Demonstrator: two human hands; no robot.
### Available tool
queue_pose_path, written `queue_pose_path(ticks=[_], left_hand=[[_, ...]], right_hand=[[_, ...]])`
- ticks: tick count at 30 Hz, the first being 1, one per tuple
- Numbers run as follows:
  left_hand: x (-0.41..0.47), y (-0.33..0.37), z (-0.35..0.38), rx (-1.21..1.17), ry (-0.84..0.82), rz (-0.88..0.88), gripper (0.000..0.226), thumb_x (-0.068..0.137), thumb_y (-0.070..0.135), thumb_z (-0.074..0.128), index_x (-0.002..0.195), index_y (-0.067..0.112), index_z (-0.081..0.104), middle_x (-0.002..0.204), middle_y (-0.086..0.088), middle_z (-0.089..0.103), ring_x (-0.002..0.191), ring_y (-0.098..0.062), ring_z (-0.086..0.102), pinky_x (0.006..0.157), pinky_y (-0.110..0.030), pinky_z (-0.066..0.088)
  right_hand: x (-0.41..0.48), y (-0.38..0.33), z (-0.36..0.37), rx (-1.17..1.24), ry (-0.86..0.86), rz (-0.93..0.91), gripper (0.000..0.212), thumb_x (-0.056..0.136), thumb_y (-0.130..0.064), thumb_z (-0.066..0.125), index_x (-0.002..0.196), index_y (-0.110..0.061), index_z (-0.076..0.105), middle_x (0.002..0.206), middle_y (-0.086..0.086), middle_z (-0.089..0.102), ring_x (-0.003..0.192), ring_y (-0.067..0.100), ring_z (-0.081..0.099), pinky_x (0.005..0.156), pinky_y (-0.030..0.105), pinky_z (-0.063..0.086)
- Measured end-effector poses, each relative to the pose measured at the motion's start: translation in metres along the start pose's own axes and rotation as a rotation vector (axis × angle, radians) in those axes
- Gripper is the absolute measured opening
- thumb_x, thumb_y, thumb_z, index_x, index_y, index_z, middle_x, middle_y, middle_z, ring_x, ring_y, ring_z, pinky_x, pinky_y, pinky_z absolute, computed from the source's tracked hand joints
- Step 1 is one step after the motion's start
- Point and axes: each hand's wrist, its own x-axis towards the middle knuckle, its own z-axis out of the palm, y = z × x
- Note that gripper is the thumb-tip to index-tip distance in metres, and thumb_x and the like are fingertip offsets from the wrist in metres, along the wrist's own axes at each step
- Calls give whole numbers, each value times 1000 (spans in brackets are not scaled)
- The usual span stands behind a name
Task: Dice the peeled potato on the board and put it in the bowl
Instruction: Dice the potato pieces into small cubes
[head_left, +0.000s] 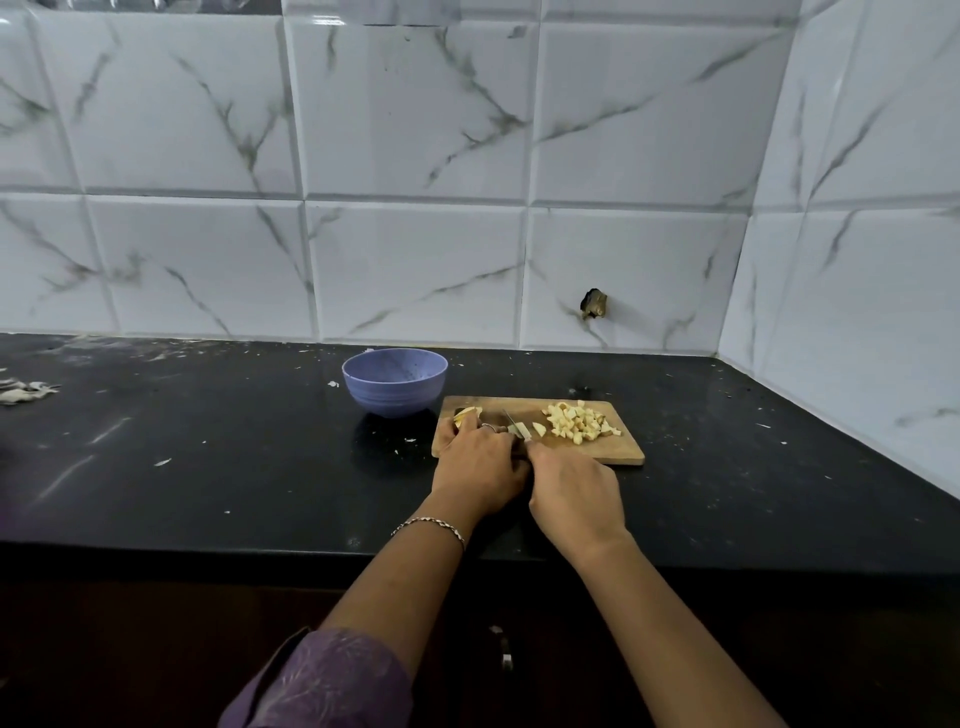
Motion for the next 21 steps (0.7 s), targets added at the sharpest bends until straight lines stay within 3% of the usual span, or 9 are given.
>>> queue_pose_path(ticks=[6, 18, 21], left_hand=[[0, -1, 1, 5, -3, 10, 41, 99, 43, 36, 115, 23, 68, 123, 5, 65, 123, -23, 39, 100, -44, 17], [-2, 0, 0, 14, -34, 14, 40, 100, 42, 35, 118, 26, 66, 134, 7, 59, 125, -25, 39, 102, -47, 17], [-3, 1, -1, 12, -19, 20, 40, 101, 41, 34, 119, 25, 66, 131, 6, 61, 124, -26, 39, 97, -42, 16]], right_hand=[[4, -2, 1, -38, 11, -20, 32, 100, -13, 48, 130, -22, 55, 105, 0, 67, 94, 18, 64, 74, 31, 49], [-5, -3, 2, -23, 49, 17, 26, 101, -13, 48, 123, -22, 58, 105, -1, 67, 92, 16, 66, 72, 30, 52], [-5, -4, 2, -35, 56, 20, 25, 100, -13, 48, 121, -22, 58, 104, -1, 67, 92, 16, 66, 69, 28, 48]])
